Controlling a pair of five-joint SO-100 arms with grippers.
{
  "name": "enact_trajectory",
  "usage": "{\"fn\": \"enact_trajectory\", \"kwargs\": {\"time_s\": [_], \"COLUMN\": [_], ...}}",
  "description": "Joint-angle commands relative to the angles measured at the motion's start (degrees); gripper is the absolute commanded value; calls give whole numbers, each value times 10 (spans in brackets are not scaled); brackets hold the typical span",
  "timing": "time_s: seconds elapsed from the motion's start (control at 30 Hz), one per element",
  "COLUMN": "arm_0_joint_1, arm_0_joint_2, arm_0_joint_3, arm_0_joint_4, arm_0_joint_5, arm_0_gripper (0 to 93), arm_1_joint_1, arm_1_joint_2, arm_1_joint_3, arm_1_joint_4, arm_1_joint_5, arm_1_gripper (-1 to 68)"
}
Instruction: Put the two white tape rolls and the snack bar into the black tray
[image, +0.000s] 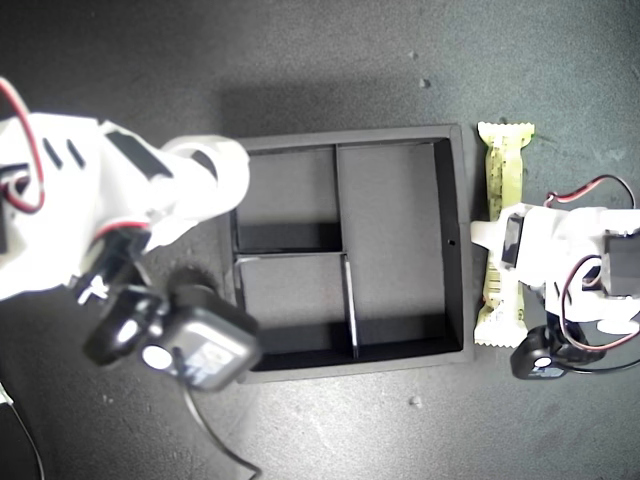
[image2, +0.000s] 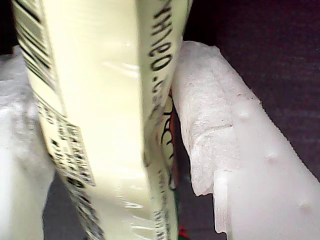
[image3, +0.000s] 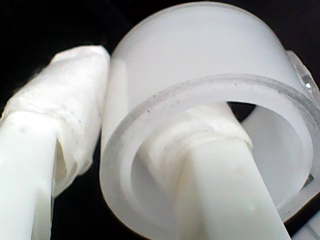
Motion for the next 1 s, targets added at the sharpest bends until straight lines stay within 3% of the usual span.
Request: {"fn": "enact_trajectory", "kwargs": {"time_s": [0.0, 0.4, 0.67, 0.83, 0.97], "arm_0_joint_1": [10, 25, 32, 42, 43], "arm_0_joint_2": [-75, -228, -323, -416, -549], "arm_0_joint_3": [-73, -173, -281, -438, -685], "arm_0_joint_4": [-18, 14, 25, 119, 250], "arm_0_joint_5": [3, -23, -25, -28, -36], "arm_0_gripper": [3, 8, 11, 11, 11], "arm_1_joint_1": [3, -47, -69, -78, -82], "arm_1_joint_2": [3, 3, -77, -172, -177], "arm_1_joint_3": [-11, -342, -530, -602, -589], "arm_1_joint_4": [16, 295, 227, 210, 201], "arm_1_joint_5": [-14, -76, -81, -65, -58], "arm_1_gripper": [63, 37, 42, 41, 43]}}
